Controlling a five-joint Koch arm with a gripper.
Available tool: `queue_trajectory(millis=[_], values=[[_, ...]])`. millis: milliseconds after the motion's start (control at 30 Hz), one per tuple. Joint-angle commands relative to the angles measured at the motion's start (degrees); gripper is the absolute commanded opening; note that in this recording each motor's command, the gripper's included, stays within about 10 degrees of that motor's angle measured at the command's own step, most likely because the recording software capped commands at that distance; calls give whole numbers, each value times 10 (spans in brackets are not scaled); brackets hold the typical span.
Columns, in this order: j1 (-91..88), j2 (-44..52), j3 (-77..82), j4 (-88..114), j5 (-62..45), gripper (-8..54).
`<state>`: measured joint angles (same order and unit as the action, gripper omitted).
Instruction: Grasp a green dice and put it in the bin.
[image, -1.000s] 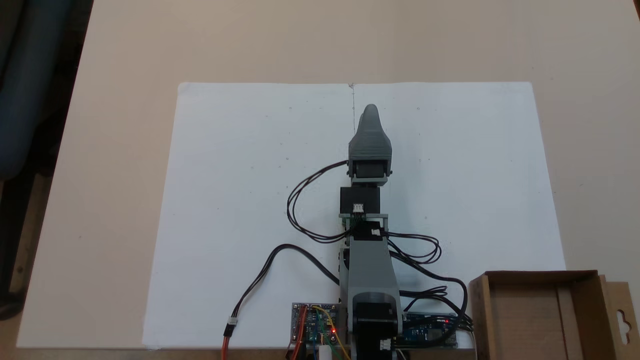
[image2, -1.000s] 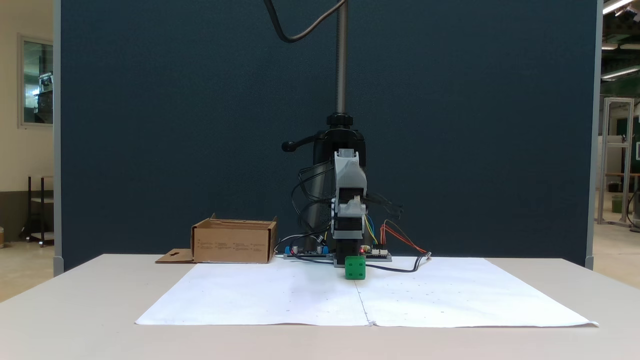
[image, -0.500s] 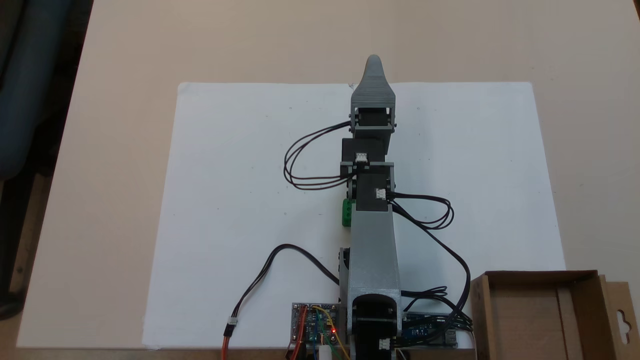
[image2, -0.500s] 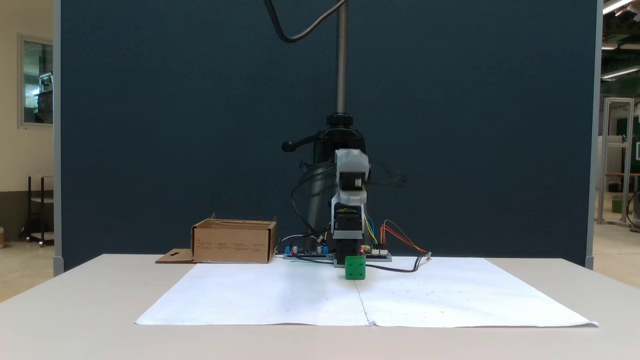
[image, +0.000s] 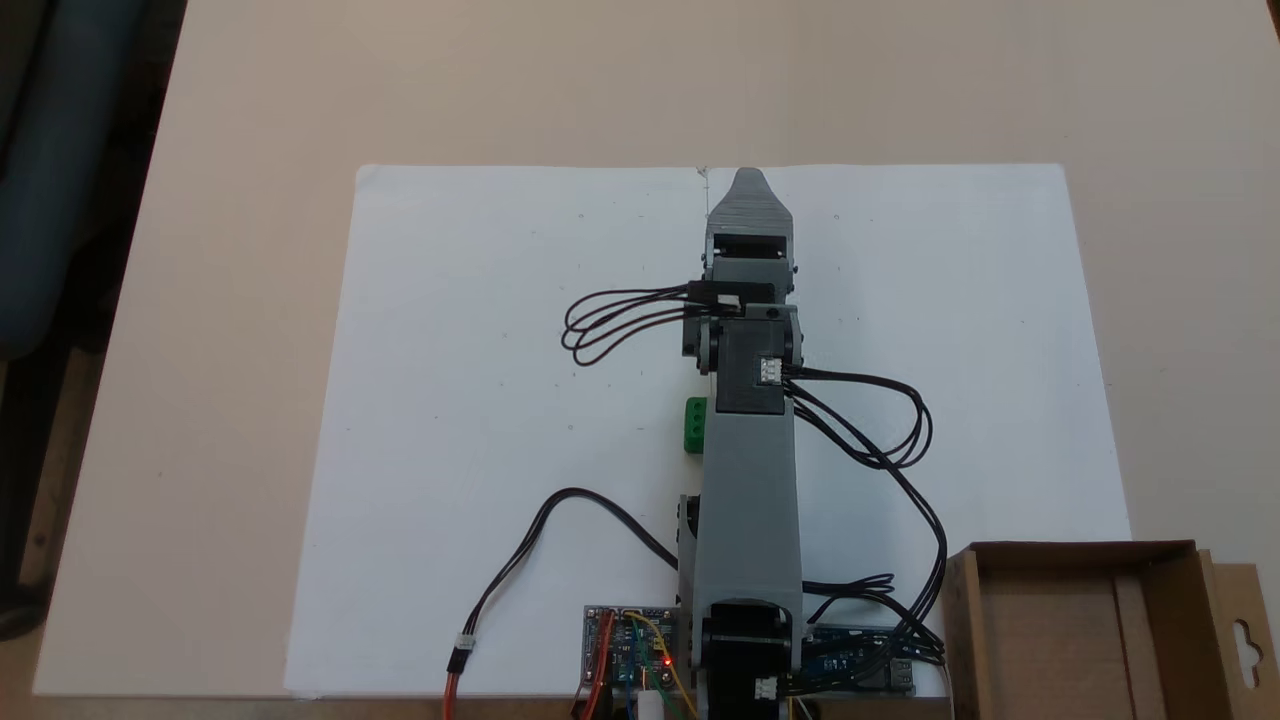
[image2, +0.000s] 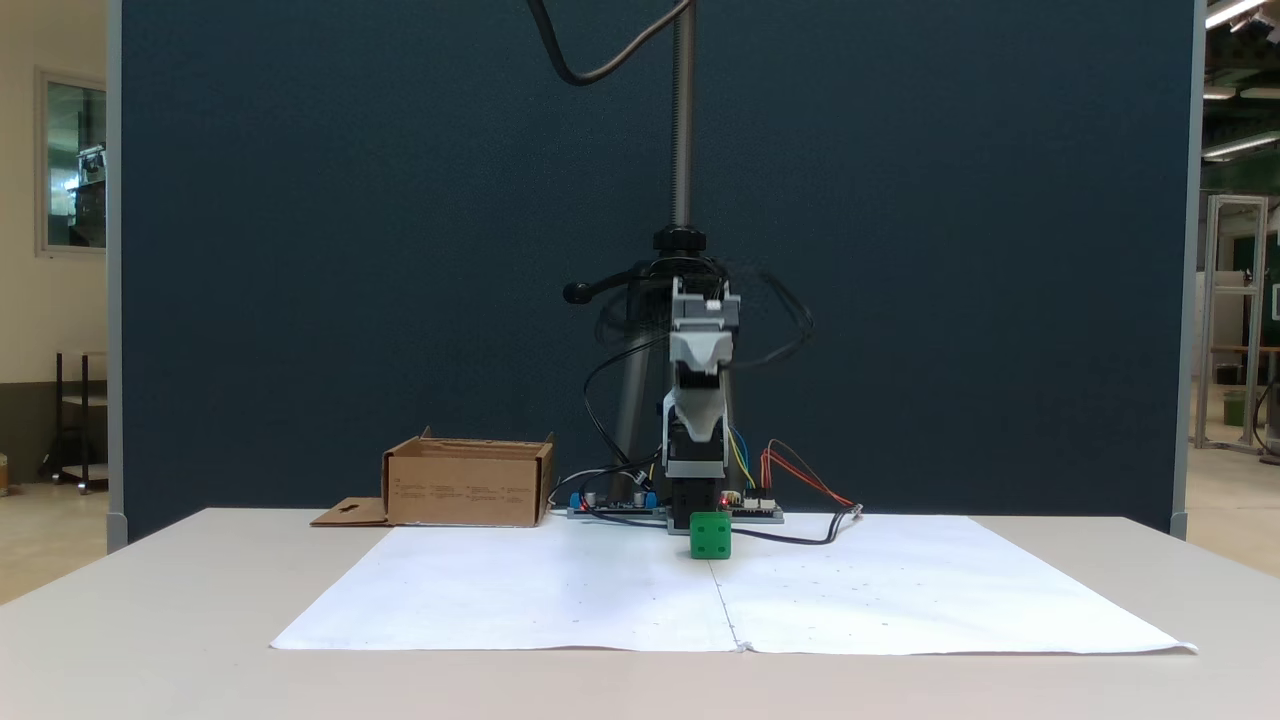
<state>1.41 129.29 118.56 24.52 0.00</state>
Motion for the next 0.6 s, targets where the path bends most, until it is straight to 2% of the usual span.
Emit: queue_trajectory(millis=[0, 367, 567], values=[[17, 64, -40, 92, -41, 439], [31, 64, -99, 426, -40, 439], [30, 65, -114, 470, -39, 440]])
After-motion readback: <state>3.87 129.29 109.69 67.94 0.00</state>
